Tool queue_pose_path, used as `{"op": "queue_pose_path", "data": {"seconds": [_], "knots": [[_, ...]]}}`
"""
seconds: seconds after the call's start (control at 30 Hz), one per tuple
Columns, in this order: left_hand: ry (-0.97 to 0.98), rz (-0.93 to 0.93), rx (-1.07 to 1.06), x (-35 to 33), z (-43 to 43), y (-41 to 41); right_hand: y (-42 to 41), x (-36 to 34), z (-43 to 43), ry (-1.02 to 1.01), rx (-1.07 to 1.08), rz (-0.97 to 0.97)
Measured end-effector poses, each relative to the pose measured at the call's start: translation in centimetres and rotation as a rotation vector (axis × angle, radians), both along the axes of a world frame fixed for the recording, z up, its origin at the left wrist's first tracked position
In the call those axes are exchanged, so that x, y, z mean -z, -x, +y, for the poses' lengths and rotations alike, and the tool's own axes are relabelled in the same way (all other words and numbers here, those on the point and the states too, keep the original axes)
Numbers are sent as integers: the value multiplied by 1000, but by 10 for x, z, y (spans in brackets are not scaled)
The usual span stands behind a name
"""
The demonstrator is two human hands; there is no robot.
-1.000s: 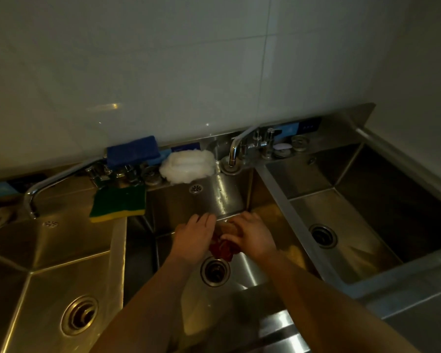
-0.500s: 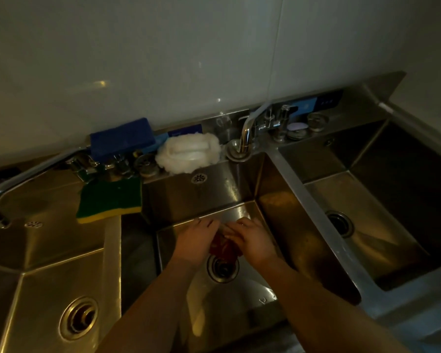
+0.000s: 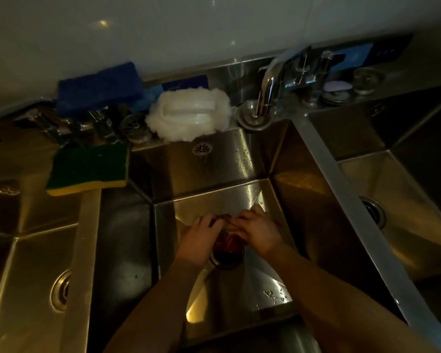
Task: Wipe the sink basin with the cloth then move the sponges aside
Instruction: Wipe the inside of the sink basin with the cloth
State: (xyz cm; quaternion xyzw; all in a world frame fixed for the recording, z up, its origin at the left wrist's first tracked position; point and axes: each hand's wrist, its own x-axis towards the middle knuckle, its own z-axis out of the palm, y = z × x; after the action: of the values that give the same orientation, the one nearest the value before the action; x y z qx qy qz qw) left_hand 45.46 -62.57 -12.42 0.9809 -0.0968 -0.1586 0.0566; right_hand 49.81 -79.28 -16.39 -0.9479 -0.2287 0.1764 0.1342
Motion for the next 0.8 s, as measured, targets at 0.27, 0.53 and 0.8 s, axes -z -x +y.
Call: {"op": "queue_pose_path", "data": {"seconds": [0.27, 0.53, 0.8], "knots": [[-52, 90, 2, 37, -5, 8, 0, 32, -1, 40, -90, 82], [-21, 315, 10, 75, -6, 23, 5, 65, 1, 88, -112, 129], [-98, 389, 55, 102, 9, 35, 5, 78, -1, 104, -192, 210]]}}
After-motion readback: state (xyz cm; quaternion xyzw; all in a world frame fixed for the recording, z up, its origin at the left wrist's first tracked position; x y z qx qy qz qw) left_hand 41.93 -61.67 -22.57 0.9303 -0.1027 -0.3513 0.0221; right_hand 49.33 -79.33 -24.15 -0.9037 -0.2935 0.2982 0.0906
